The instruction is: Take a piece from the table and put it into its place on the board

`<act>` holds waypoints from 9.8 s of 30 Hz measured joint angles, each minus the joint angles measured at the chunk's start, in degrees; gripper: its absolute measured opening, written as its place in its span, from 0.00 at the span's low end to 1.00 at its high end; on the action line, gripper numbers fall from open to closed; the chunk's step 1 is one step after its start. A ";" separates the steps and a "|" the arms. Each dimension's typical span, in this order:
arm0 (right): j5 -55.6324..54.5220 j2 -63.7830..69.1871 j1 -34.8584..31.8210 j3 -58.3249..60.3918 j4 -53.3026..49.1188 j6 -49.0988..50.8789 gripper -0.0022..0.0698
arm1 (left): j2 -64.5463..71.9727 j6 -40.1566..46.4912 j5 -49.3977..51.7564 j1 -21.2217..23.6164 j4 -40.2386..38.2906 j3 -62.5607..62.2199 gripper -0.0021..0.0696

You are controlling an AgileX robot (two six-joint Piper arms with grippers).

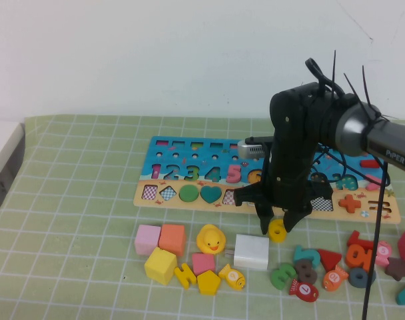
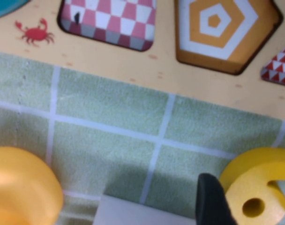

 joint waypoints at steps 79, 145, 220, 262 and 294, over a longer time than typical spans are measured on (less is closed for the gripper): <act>-17.97 7.64 -1.04 -11.64 -6.07 -1.70 0.42 | 0.00 0.00 0.00 0.00 0.05 0.00 0.03; -3.31 -1.74 -1.04 -23.63 -13.73 -7.77 0.03 | 0.00 0.00 0.00 0.00 0.05 0.00 0.03; 2.92 -62.27 -1.04 7.44 -0.12 -14.99 0.03 | 0.00 0.99 0.00 0.00 0.05 0.00 0.03; -48.04 -131.82 -37.96 110.23 -1.74 -20.70 0.03 | 0.00 0.55 0.00 0.00 0.05 0.00 0.03; -47.75 -131.82 -35.42 110.23 -4.43 -12.73 0.03 | 0.00 0.37 0.00 0.00 0.05 0.00 0.03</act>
